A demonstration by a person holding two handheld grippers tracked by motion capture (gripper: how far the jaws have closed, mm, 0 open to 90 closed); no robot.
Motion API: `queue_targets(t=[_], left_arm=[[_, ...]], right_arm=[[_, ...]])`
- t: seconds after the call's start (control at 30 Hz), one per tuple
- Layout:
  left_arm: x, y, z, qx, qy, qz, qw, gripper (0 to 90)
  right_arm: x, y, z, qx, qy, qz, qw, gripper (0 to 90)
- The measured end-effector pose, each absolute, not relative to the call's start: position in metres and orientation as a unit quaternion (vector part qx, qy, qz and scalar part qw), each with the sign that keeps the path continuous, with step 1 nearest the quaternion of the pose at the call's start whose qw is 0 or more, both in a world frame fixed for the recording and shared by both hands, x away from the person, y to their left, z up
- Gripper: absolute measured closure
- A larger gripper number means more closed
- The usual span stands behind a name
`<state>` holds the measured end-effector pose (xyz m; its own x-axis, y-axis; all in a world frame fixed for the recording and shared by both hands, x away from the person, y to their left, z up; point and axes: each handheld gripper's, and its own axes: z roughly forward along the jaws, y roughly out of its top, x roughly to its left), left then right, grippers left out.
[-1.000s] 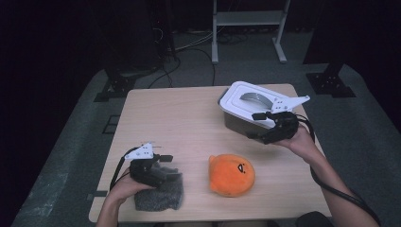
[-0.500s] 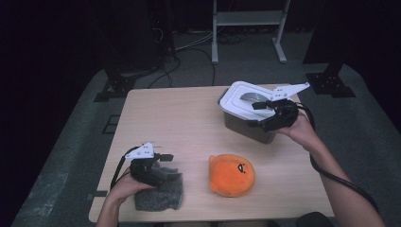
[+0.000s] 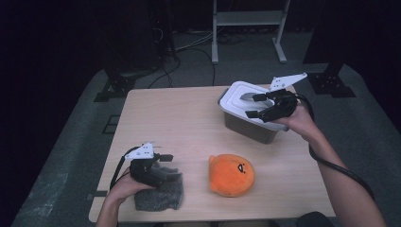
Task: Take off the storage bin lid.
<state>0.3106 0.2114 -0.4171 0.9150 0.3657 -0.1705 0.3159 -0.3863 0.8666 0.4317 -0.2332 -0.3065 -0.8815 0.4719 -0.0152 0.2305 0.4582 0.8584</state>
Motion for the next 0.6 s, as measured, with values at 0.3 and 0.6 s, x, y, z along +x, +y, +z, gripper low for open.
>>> queue_targets(t=[0.3,0.6], left_arm=[[0.311,0.211,-0.418,0.831,0.205,0.023,0.516,17.0],[0.311,0.212,-0.421,0.829,0.212,0.018,0.517,16.2]], right_arm=[[0.444,-0.237,-0.305,0.210,0.845,0.473,0.132,23.0],[0.466,-0.242,-0.308,0.220,0.849,0.460,0.137,23.3]])
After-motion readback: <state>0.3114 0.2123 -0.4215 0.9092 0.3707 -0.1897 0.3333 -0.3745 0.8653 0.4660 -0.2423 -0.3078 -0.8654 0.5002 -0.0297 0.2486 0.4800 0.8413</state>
